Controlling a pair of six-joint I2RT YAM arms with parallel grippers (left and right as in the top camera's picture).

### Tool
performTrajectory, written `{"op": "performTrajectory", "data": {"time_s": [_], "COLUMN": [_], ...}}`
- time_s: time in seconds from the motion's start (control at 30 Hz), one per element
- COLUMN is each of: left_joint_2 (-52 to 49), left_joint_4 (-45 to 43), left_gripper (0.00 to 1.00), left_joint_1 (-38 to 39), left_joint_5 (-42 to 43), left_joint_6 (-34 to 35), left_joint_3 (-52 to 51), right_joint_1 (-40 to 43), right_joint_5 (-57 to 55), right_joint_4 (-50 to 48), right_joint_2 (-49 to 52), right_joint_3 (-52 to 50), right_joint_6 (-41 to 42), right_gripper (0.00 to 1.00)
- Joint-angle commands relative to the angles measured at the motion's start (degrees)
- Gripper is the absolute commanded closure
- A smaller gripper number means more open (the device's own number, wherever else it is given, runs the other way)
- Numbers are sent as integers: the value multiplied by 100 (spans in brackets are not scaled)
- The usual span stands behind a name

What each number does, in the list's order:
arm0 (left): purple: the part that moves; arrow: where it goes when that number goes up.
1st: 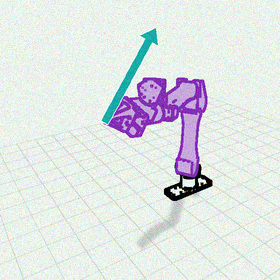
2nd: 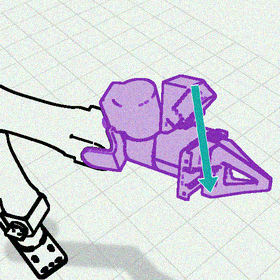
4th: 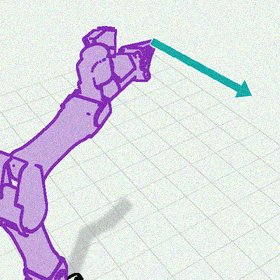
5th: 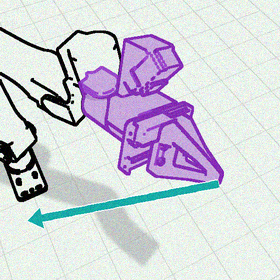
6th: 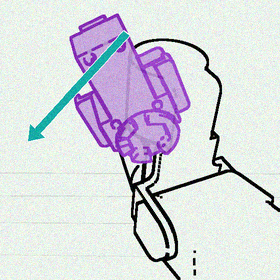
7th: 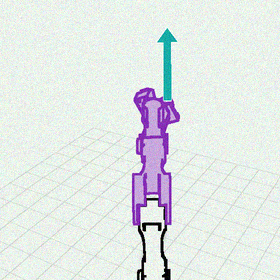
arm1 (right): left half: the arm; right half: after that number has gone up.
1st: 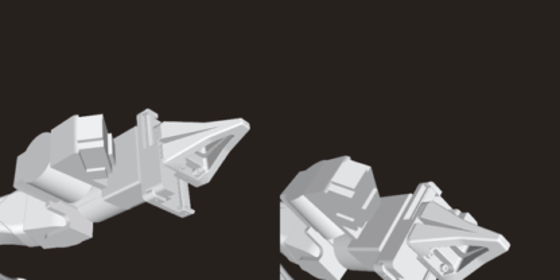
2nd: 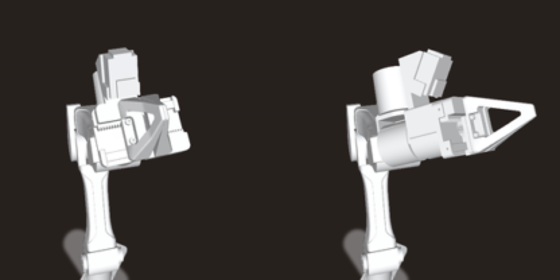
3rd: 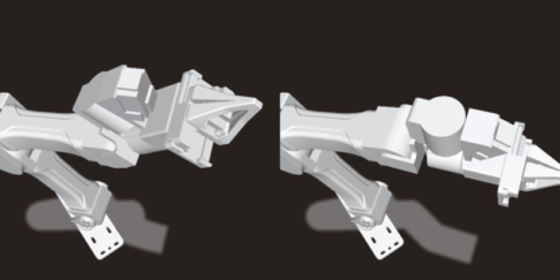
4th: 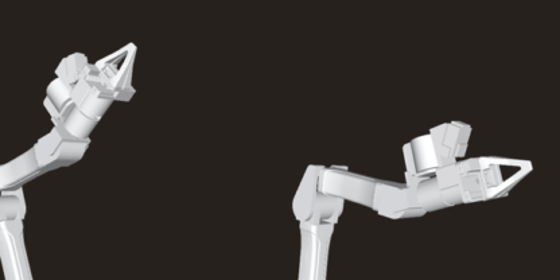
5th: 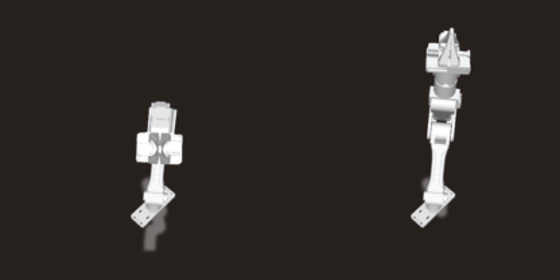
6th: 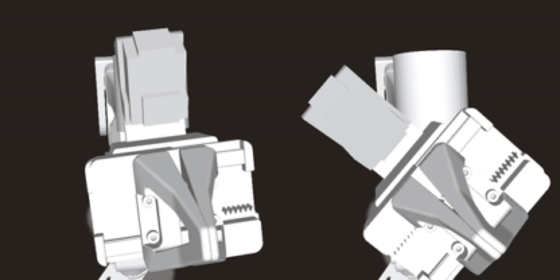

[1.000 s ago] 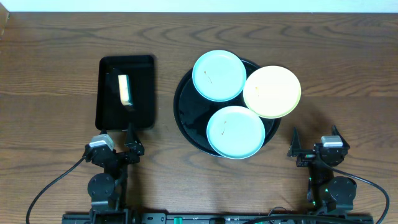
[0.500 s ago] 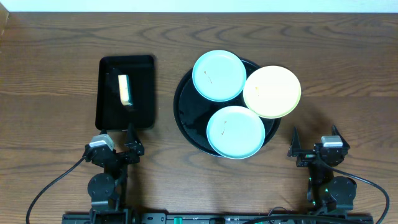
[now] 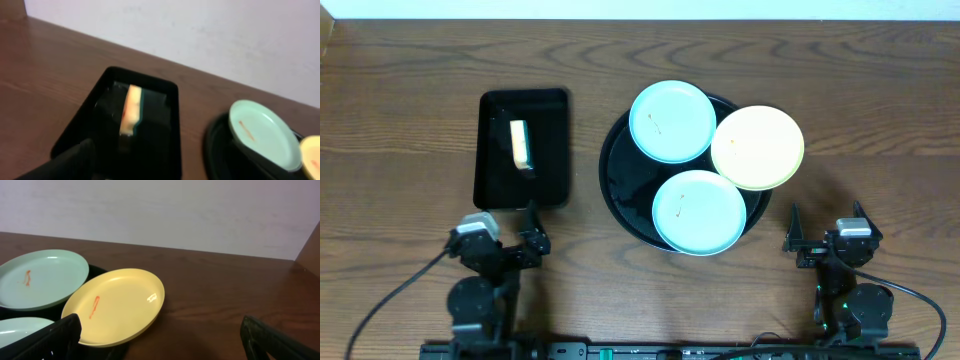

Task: Clean dirty plates on tray and stack at the side
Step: 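Reach left gripper over the black tray and grasp the sponge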

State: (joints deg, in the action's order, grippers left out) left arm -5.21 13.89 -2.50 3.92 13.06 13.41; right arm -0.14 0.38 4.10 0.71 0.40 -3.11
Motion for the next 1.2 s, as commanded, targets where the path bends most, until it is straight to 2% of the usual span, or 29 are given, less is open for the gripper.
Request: {"op": "performTrajectory", "data": {"time_s": [0.0, 0.13, 0.27, 0.3, 0.4, 0.5, 0.6, 0.63, 0.7, 0.77, 0.9, 1.03, 1.17], "left_joint_2": [-734, -2260, -4207, -4669, -5923, -6736, -7296, -7466, -7805, -8159, -8710, -9180, -9678], "left_joint_4": [549, 1698, 3477, 3928, 4911, 5211, 5215, 5254, 5342, 5383, 5298, 5156, 4988], "left_gripper": [17, 17, 17, 2, 2, 2, 2, 3, 28, 48, 69, 69, 61], "left_joint_1": [17, 17, 17, 17, 17, 17, 17, 17, 17, 17, 17, 17, 17], "left_joint_5": [103, 341, 461, 461, 463, 437, 404, 400, 400, 400, 398, 302, -57], "left_joint_6": [-63, -463, -778, -824, -815, -883, -1091, -1091, -1091, -1093, -1093, -1091, -1021], "left_joint_3": [1381, 3189, 5473, 6022, 7416, 8021, 8030, 8019, 8015, 8015, 8015, 8013, 8004], "right_joint_1": [-57, -59, -57, -57, -59, -59, -57, -59, -57, -57, -57, -59, -59], "right_joint_5": [-13, -11, -13, -11, -13, -13, -13, -13, -13, -13, -11, -13, -11], "right_joint_4": [20, 20, 20, 20, 20, 20, 20, 20, 20, 20, 20, 20, 20], "right_joint_2": [4, 4, 4, 4, 4, 4, 4, 4, 4, 4, 4, 4, 4], "right_joint_3": [-11, -11, -11, -11, -11, -11, -11, -11, -11, -11, -11, -11, -11], "right_joint_6": [94, 94, 94, 94, 94, 94, 94, 94, 94, 94, 94, 94, 94], "right_gripper": [1, 1, 1, 1, 1, 1, 1, 1, 1, 1, 1, 1, 1]}}
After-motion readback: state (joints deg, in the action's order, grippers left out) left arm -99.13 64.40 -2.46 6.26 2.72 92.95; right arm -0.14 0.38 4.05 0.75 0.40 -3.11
